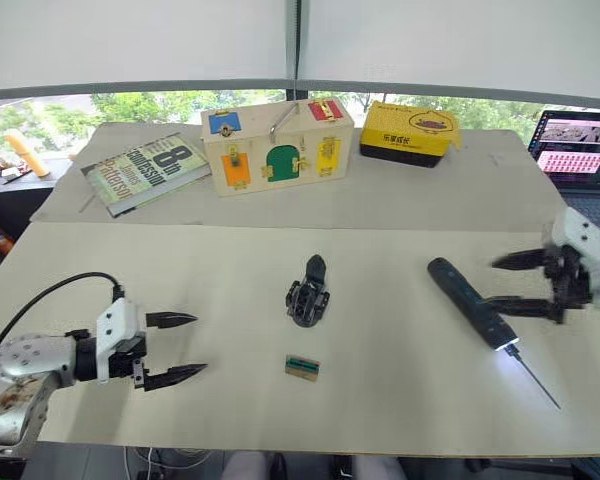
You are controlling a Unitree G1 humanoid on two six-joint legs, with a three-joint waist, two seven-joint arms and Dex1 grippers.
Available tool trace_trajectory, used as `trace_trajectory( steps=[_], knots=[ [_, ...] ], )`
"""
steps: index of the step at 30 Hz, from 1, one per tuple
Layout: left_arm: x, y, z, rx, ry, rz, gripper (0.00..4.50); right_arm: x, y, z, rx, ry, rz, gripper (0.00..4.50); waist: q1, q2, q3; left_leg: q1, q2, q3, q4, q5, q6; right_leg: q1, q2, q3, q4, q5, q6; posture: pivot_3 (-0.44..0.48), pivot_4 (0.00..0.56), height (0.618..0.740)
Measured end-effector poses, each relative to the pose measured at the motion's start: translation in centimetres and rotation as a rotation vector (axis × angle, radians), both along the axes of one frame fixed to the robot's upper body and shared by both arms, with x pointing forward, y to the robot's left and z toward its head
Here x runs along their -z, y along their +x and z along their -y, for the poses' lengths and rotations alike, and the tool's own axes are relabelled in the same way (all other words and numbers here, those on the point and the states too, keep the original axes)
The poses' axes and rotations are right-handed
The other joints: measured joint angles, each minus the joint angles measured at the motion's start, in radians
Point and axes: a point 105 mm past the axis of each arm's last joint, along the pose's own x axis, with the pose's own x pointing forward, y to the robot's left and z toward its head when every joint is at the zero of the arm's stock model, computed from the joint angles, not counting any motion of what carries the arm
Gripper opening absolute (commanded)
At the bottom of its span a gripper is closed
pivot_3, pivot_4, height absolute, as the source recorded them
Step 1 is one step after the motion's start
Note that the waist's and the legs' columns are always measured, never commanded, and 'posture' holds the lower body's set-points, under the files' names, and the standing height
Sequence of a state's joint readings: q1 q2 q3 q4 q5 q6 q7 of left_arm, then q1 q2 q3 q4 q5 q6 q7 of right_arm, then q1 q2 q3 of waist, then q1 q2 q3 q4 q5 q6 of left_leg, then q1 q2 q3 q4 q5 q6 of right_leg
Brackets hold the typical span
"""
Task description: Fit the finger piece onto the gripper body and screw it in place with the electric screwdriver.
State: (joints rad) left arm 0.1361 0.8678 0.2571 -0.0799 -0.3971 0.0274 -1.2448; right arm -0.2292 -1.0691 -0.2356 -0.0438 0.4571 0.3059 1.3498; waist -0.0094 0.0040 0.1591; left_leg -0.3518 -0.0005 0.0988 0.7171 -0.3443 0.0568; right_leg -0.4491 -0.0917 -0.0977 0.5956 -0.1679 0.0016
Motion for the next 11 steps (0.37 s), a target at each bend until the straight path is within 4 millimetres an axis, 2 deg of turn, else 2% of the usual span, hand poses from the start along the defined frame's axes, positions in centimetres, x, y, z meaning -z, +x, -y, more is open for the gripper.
trace_trajectory(
  steps=[2, 7, 11],
  knots=[
    [0.6, 0.1, -1.0, -0.034, 0.047, 0.037, 4.5, 0.7, -1.0, -1.8, -0.112, 0.054, 0.071, 4.45, 0.004, 0.001, 0.0, 0.0, -0.001, 0.001, 0.0, 0.0, 0.0, 0.0, -0.001, 0.001, 0.0, 0.0, 0.0, 0.0, 0.15, 0.74],
    [1.0, 0.6, -1.8, -0.105, 0.058, 0.095, 4.5, 1.4, -2.1, -4.6, -0.255, 0.14, 0.262, 4.45, 0.012, -0.002, 0.0, 0.002, -0.001, -0.001, 0.003, 0.0, 0.0, 0.004, -0.002, 0.0, 0.0, 0.001, -0.001, 0.0, 0.15, 0.74],
    [0.8, 0.8, -2.1, -0.14, 0.061, 0.122, 4.5, 2.6, -2.5, -5.2, -0.284, 0.13, 0.294, 4.45, 0.013, -0.002, 0.0, 0.006, -0.001, -0.001, 0.002, 0.0, 0.0, 0.006, -0.003, 0.0, 0.001, 0.001, -0.002, 0.0, 0.15, 0.74]
  ],
)
